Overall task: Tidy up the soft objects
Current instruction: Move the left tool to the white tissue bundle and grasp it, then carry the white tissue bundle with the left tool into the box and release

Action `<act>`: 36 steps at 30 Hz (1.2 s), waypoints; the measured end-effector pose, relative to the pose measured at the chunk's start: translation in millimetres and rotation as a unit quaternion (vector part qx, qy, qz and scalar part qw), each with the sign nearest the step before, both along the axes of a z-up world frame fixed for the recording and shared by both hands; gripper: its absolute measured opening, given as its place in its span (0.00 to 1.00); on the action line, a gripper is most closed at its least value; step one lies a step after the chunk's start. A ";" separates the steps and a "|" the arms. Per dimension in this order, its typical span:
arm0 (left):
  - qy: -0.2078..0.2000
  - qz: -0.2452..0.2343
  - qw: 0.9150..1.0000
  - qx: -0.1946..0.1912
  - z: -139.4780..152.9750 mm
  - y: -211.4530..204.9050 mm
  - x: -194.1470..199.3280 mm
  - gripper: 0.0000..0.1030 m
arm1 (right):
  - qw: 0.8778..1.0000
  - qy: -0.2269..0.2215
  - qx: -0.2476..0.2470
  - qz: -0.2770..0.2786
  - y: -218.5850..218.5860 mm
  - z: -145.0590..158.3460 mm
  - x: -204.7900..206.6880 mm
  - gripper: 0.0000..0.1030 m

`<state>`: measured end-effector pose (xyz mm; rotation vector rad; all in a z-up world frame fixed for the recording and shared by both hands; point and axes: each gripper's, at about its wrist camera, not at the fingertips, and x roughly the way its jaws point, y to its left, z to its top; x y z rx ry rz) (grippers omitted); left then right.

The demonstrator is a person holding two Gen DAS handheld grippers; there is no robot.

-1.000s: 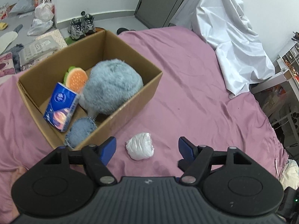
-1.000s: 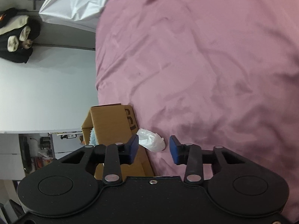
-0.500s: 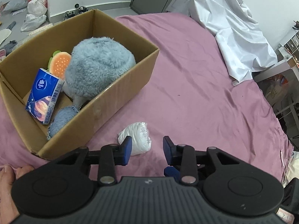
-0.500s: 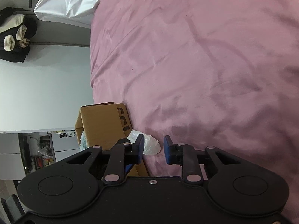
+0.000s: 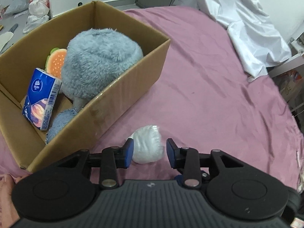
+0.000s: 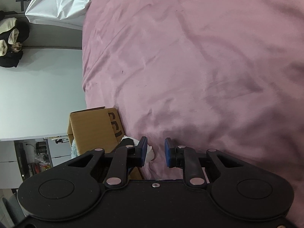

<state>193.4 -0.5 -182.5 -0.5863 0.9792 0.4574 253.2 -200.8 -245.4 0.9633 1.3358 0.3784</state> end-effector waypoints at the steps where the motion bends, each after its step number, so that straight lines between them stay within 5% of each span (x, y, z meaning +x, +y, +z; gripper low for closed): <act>1: 0.005 0.004 1.000 -0.002 -2.6 1.1 0.8 0.37 | 1.000 0.001 0.001 0.001 0.1 -0.7 0.0 0.20; 7: 0.011 0.022 0.999 -0.035 -16.1 9.4 -1.1 0.34 | 1.000 0.010 0.008 0.006 2.6 -4.9 1.5 0.20; 21: -0.038 0.045 0.993 -0.103 6.9 26.4 -23.7 0.31 | 0.998 0.012 0.056 -0.003 1.3 -3.4 0.8 0.34; 34: -0.093 0.056 0.986 -0.124 46.1 35.8 -39.8 0.31 | 0.994 -0.014 0.109 0.014 6.6 9.3 0.5 0.33; 36: -0.098 0.065 0.986 -0.122 48.3 39.3 -40.9 0.31 | 0.992 -0.027 0.118 0.026 11.3 16.0 -0.7 0.26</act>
